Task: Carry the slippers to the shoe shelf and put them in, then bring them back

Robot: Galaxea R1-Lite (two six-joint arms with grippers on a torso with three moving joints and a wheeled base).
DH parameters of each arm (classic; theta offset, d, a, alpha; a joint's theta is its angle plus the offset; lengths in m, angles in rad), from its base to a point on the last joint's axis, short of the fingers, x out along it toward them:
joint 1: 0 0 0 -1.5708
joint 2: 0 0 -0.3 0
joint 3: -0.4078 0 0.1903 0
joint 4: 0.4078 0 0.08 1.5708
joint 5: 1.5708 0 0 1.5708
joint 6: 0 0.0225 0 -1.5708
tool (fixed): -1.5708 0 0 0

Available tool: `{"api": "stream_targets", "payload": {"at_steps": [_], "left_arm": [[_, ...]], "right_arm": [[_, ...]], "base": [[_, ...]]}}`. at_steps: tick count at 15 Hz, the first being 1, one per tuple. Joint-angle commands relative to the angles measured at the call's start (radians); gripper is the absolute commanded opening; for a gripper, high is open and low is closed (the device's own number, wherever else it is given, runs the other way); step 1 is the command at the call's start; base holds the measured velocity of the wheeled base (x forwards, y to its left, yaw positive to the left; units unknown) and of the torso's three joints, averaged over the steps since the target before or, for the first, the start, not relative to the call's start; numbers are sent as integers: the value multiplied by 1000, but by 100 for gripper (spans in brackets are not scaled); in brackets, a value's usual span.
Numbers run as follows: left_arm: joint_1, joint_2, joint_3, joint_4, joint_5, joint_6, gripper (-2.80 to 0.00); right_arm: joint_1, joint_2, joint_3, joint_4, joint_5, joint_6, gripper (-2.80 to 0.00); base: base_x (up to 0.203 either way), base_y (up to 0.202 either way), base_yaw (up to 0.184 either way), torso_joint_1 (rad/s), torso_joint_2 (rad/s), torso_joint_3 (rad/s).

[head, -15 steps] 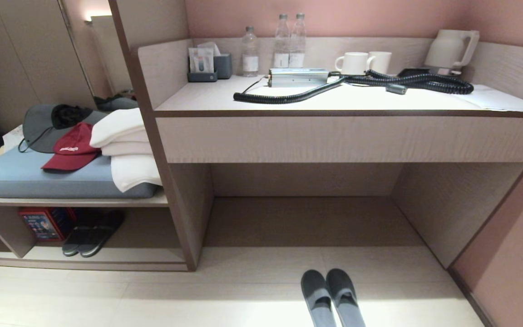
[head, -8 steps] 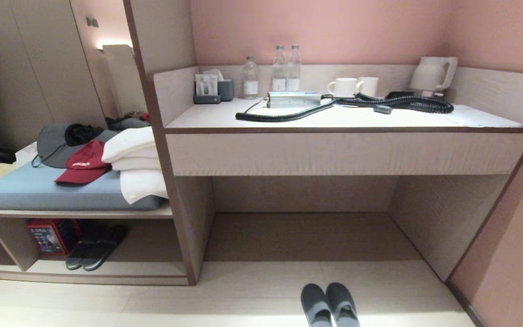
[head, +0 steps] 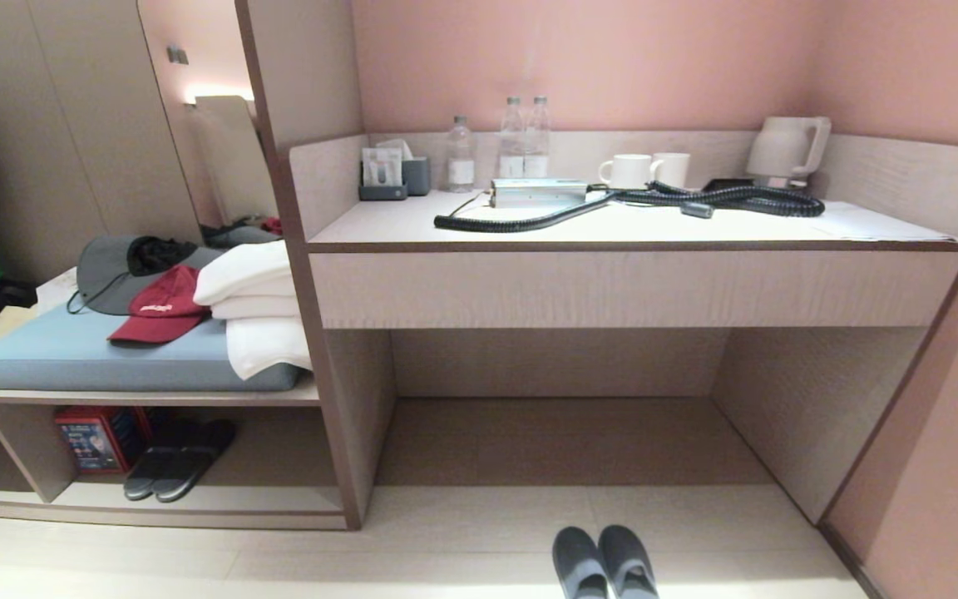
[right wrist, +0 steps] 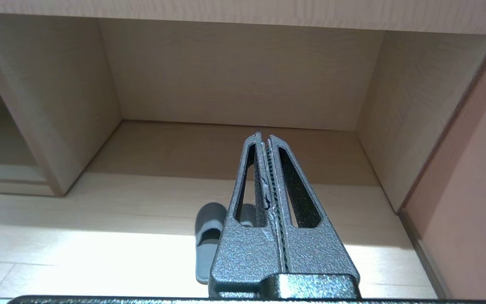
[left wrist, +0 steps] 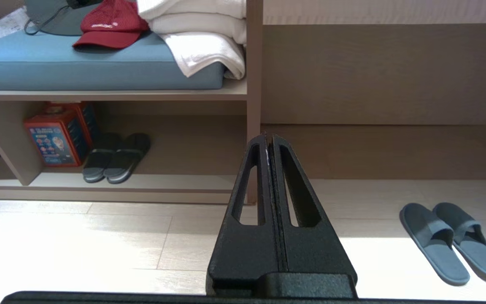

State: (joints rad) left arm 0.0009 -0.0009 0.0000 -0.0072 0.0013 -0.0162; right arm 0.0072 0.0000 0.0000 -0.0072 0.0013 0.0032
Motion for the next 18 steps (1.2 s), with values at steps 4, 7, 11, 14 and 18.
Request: {"api": "stream_targets", "payload": {"at_steps": [4, 7, 11, 14, 18], "left_arm": [[1, 1, 0, 0, 0, -1, -280], [-1, 1, 0, 0, 0, -1, -280], [-1, 1, 0, 0, 0, -1, -280], [-1, 1, 0, 0, 0, -1, -280], [1, 1, 0, 0, 0, -1, -280]], "right_arm": [[0, 0, 2, 0, 0, 0, -280], [0, 0, 0, 0, 0, 0, -280], [0, 0, 2, 0, 0, 0, -280], [0, 2, 0, 0, 0, 0, -280], [0, 0, 0, 0, 0, 0, -280]], "base": [[1, 91, -2, 0, 2, 2], [0, 197, 1, 2, 1, 3], [0, 196, -1, 5, -1, 2], [0, 200, -2, 1, 1, 4], [0, 197, -1, 5, 4, 2]]}}
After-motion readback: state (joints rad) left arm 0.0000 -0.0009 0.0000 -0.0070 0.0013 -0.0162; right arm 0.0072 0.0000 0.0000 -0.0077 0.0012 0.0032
